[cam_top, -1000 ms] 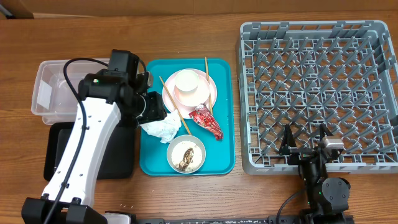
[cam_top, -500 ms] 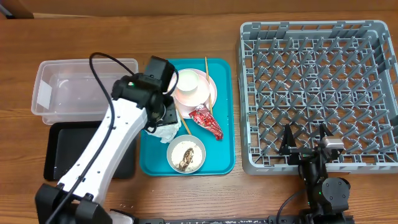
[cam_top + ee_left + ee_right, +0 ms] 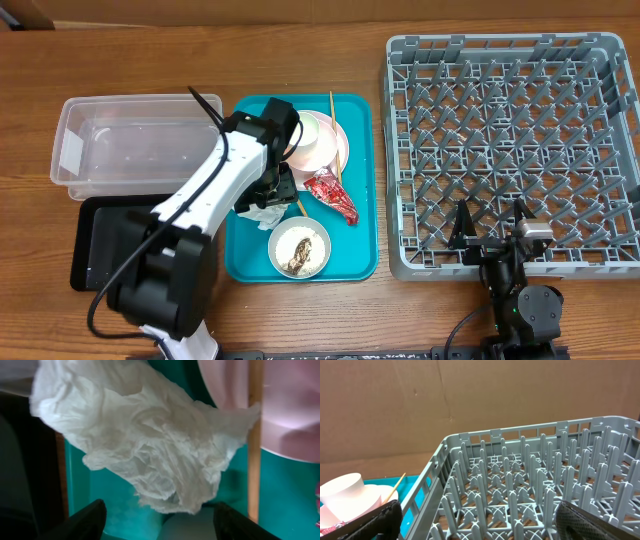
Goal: Sort waste into correct bins and load items into the dishwasher
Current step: 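Reach the left gripper to the white tissue and grasp it, then carry the tissue with the left gripper and drop it into the clear bin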
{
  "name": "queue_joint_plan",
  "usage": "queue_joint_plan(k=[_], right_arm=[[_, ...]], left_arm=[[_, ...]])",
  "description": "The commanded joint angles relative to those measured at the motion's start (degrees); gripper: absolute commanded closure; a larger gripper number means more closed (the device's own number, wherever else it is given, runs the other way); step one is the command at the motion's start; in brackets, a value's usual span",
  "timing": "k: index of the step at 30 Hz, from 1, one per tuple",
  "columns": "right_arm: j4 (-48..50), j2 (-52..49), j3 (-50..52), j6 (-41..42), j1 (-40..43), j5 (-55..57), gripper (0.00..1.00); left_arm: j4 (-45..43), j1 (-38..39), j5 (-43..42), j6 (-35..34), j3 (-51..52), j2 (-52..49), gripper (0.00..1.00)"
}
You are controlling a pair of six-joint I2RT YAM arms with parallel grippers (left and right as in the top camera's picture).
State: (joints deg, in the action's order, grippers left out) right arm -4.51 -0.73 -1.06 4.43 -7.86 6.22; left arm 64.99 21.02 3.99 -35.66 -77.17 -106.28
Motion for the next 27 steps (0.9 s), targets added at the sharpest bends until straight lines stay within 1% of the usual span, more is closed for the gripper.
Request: queue_joint_plan(k=[1, 3, 4, 6, 15, 18, 21, 23, 26, 27], right_arm=[[0.3, 0.5, 0.6, -0.4, 0.2, 0.1, 0.00], [0.3, 0.5, 0.6, -0.3, 0.2, 0.1, 0.00], [0.3, 0.5, 0.6, -0.3, 0.2, 0.1, 0.00], [0.3, 0.5, 0.6, -0.3, 0.2, 0.1, 0.00], [0.3, 0.5, 0.6, -0.3, 0.2, 0.1, 0.00], [0.3, 0.5, 0.6, -0.3, 0.2, 0.1, 0.00], [0.3, 0.5, 0.6, -0.3, 0.2, 0.1, 0.00], [0.3, 0.5, 0.6, -0.3, 0.2, 0.1, 0.00], [0.3, 0.5, 0.6, -0.3, 0.2, 0.1, 0.00], [0.3, 0.5, 0.6, -0.3, 0.2, 0.1, 0.00]], left_arm=[[-0.2, 0.1, -1.1, 1.0, 0.3, -2.9, 0.27], [-0.6, 0.1, -1.1, 1.0, 0.3, -3.8, 0.23], [-0.8, 0.1, -1.0, 1.0, 0.3, -4.0, 0.18], [-1.3, 0.1, -0.9, 1.0, 0.3, -4.3, 0.14], [-3.8, 0.2, -0.8, 1.0, 1.0, -5.8, 0.13], [-5.8, 0.2, -0.8, 1.0, 2.8, -6.2, 0.14], [-6.9, 0.2, -0.8, 1.0, 3.8, -6.2, 0.23], [-6.9, 0.2, -0.8, 1.0, 3.8, -6.2, 0.27], [-6.9, 0.2, -0.8, 1.0, 3.8, -6.2, 0.28], [-7.0, 0.2, -0.8, 1.0, 3.8, -6.2, 0.30]])
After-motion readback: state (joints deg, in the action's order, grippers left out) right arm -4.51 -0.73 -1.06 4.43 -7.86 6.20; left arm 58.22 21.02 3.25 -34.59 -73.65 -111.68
